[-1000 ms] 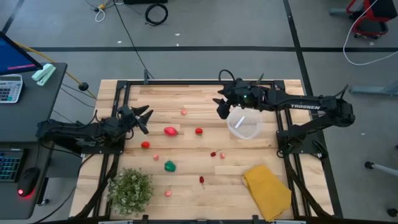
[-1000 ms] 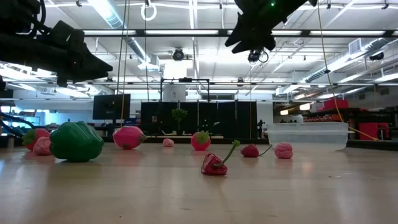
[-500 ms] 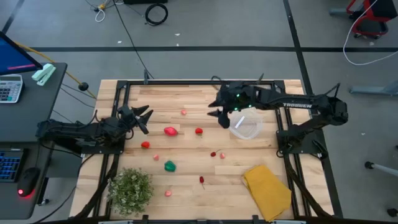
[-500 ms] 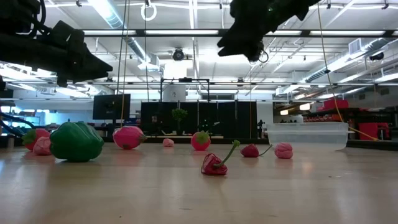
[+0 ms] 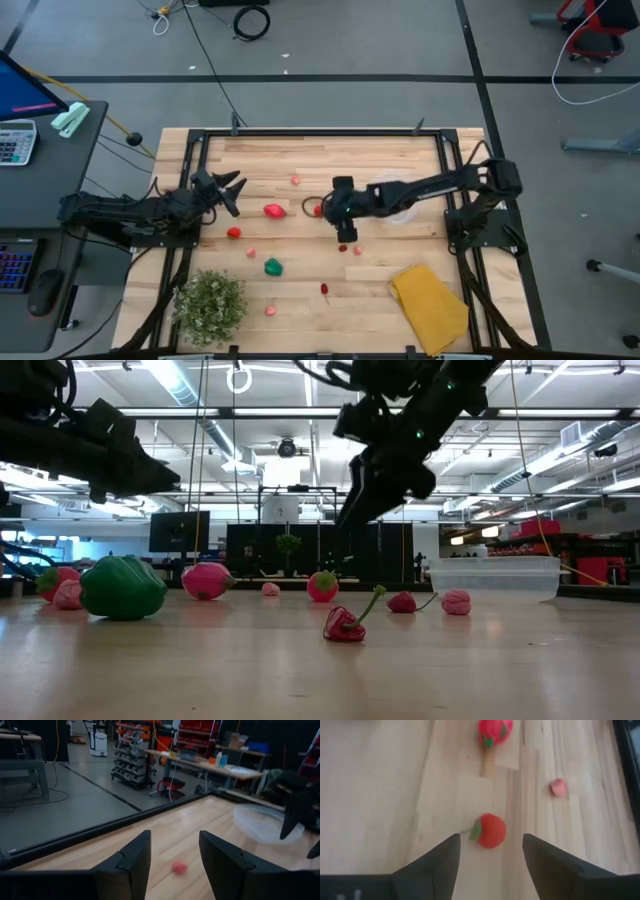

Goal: Pick and placing Produce into tupperware
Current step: Put the red strawberry into the transparent container

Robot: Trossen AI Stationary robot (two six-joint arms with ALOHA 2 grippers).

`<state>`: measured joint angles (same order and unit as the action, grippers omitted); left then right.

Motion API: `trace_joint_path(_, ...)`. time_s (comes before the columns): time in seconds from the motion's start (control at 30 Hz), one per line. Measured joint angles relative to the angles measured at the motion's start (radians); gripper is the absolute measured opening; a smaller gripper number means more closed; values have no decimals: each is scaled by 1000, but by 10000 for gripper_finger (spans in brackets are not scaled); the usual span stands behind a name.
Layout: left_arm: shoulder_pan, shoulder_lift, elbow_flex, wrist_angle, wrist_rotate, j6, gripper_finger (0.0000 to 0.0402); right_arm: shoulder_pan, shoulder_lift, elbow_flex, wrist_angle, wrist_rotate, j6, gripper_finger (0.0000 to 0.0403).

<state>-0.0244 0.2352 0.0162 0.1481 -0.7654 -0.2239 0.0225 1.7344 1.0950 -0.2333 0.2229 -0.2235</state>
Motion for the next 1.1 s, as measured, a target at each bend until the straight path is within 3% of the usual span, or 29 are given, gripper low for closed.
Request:
trace_joint_path(0.27,0,0,0,-42,0,0,172,100,78,0,28,150,7,217)
trace_joint_path(0.63,0,0,0,-42,0,-24,172,124,179,0,89,261,-6,217)
trace_joint_path(1.1,0,0,0,-43,0,-27,173,97,208,0,159,247,-16,214)
